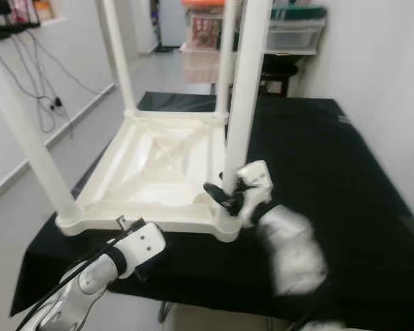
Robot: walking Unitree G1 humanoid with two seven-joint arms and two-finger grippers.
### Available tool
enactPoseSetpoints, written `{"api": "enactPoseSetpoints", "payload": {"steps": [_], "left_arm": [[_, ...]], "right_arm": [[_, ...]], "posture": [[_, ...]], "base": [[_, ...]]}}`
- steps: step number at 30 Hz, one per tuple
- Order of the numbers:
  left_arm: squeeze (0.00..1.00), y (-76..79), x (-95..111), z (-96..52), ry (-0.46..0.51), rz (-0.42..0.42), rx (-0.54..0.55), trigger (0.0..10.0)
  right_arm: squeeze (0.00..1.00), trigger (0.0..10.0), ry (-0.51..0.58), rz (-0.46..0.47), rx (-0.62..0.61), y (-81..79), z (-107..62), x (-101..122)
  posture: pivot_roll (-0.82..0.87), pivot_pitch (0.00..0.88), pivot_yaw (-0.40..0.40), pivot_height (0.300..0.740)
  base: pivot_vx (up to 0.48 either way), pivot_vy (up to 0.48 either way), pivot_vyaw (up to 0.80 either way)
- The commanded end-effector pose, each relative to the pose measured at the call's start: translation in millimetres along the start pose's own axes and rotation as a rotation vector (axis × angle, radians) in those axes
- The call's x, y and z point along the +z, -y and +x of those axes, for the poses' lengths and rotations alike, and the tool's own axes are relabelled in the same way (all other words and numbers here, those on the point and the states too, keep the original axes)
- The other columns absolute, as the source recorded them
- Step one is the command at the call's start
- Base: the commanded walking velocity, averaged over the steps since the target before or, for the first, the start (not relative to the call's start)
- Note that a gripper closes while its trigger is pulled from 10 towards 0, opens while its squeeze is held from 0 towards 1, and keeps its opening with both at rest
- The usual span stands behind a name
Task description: Building children table
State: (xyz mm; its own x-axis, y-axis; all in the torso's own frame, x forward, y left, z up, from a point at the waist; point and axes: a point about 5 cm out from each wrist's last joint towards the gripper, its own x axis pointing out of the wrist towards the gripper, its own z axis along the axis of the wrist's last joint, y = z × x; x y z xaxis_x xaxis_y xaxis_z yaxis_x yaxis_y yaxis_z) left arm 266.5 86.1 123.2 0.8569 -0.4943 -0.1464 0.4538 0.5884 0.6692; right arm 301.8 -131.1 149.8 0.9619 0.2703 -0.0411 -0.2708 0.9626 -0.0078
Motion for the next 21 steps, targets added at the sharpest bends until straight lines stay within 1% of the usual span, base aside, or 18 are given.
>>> {"api": "enactPoseSetpoints", "payload": {"steps": [1, 3, 4, 5, 8, 9, 10, 12, 14, 15, 16, 18, 20, 21], "left_arm": [[0.0, -2.2, -3.2, -0.3, -0.003, 0.037, 0.029, 10.0], [0.0, -4.5, -3.3, 0.1, 0.014, 0.024, 0.051, 10.0], [0.0, -4.5, -3.3, 0.1, 0.014, 0.024, 0.051, 10.0], [0.0, -5.8, -1.7, 0.4, 0.028, 0.046, 0.063, 10.0], [0.0, -7.0, -0.3, 0.8, 0.04, 0.061, 0.078, 10.0], [0.0, -7.2, -0.2, 1.4, 0.04, 0.062, 0.079, 10.0], [0.0, -6.9, -0.4, 3.2, 0.036, 0.052, 0.078, 10.0], [0.0, -6.9, -0.4, 3.7, 0.036, 0.05, 0.077, 10.0], [0.0, -6.0, -0.6, 5.4, 0.038, 0.049, 0.077, 10.0], [0.0, -5.5, -1.0, 6.6, 0.04, 0.048, 0.079, 10.0], [0.0, -5.2, -1.0, 7.8, 0.044, 0.046, 0.08, 10.0], [0.0, -4.8, -0.7, 9.1, 0.051, 0.043, 0.082, 10.0], [0.0, -4.8, -0.7, 9.1, 0.051, 0.043, 0.082, 10.0], [0.0, -4.7, -0.5, 9.4, 0.056, 0.042, 0.085, 10.0]], "right_arm": [[0.0, 0.0, -0.125, -0.009, -0.106, 5.2, -3.2, -19.7], [0.0, 0.0, -0.118, -0.078, -0.055, 3.1, 2.6, -15.5], [0.0, 0.0, -0.118, -0.078, -0.055, 3.1, 2.6, -15.5], [0.0, 0.0, -0.115, -0.096, -0.035, 0.3, 4.0, -14.4], [0.0, 0.0, -0.124, -0.095, -0.01, -4.1, 6.9, -13.9], [0.0, 10.0, -0.134, -0.096, 0.024, -5.2, 9.1, -14.3], [1.0, 10.0, -0.117, -0.085, 0.019, 1.0, 12.8, -8.4], [1.0, 10.0, -0.111, -0.082, 0.012, 2.7, 13.4, -6.5], [1.0, 10.0, -0.076, -0.061, 0.098, -1.8, 19.0, 3.7], [1.0, 10.0, -0.043, -0.056, 0.164, -3.3, 22.7, 10.4], [1.0, 10.0, -0.008, -0.071, 0.233, -1.3, 27.1, 18.1], [1.0, 10.0, 0.023, -0.082, 0.32, 3.6, 31.9, 26.3], [1.0, 10.0, 0.023, -0.082, 0.32, 3.6, 31.9, 26.3], [1.0, 10.0, 0.019, -0.063, 0.368, 4.8, 33.1, 27.5]], "posture": [[-0.06, 0.0, 0.01, 0.74], [-0.05, 0.0, -0.005, 0.74], [-0.05, 0.0, -0.005, 0.74], [-0.05, 0.0, -0.013, 0.74], [-0.05, 0.0, -0.011, 0.74], [-0.05, 0.0, -0.003, 0.74], [-0.05, 0.0, -0.001, 0.74], [-0.05, 0.0, -0.001, 0.74], [-0.04, 0.0, -0.005, 0.74], [-0.04, 0.0, -0.008, 0.74], [-0.04, 0.0, -0.011, 0.74], [-0.03, 0.0, -0.016, 0.74], [-0.03, 0.0, -0.016, 0.74], [-0.03, 0.0, -0.018, 0.74]], "base": [[0.0, 0.0, 0.0], [0.0, 0.0, 0.0], [0.0, 0.0, 0.0], [0.0, 0.0, 0.0], [0.0, 0.0, 0.0], [0.0, 0.0, 0.0], [0.0, 0.0, 0.0], [0.0, 0.0, 0.0], [0.0, 0.0, 0.0], [0.0, 0.0, 0.0], [0.0, 0.0, 0.0], [0.0, 0.0, 0.0], [0.0, 0.0, 0.0], [0.0, 0.0, 0.0]]}}
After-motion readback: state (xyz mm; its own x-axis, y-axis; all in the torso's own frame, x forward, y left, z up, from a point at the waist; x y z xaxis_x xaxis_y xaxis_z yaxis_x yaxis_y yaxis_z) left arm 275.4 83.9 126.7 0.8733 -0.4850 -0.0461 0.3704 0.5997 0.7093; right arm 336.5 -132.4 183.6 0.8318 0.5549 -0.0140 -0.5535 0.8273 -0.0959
